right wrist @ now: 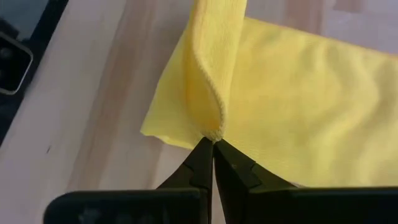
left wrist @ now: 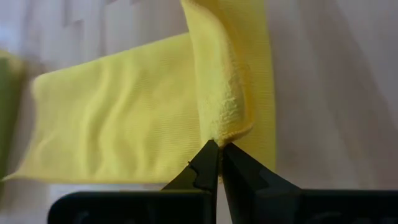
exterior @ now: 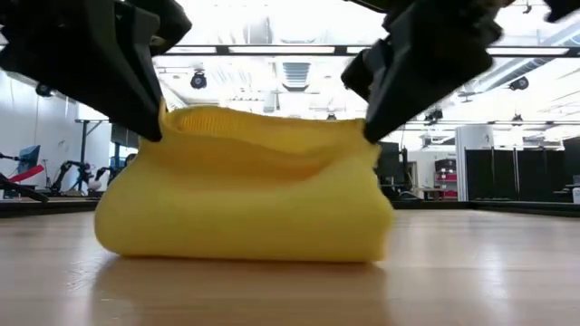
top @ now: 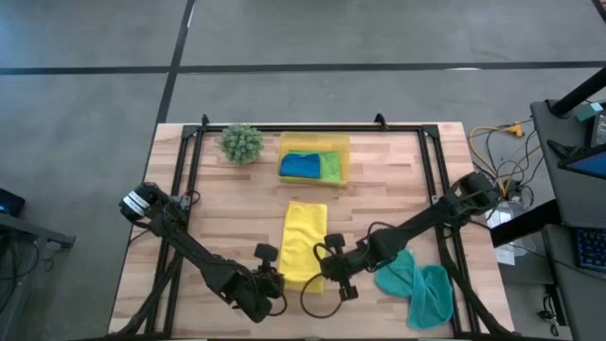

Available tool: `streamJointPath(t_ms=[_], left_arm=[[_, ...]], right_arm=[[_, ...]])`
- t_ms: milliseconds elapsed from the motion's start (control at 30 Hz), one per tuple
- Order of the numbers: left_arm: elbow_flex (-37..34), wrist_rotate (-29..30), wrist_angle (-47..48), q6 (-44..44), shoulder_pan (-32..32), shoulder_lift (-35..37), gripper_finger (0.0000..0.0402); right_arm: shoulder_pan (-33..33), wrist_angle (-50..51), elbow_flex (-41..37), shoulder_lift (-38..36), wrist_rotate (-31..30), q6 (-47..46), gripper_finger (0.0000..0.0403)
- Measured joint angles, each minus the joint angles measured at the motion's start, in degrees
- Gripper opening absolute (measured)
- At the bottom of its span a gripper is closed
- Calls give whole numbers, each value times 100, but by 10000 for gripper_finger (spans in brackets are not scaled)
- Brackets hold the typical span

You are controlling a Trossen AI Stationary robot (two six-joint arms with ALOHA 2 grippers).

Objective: Fold microfiber towels
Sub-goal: Fold the yellow towel

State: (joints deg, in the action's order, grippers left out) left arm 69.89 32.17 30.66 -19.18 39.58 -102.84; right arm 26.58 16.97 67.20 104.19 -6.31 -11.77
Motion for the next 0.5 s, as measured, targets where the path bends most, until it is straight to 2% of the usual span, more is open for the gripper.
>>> streamJointPath(t_ms=[300,500], left_arm=[[-680,148,-31,-13,-227,681,0],[-1363,129,-528,-2,-676,1223,0]], right_arm=[[-386,154,-2,-211,-32,21,8],[-592,333,-2,-286,-39,39,8]])
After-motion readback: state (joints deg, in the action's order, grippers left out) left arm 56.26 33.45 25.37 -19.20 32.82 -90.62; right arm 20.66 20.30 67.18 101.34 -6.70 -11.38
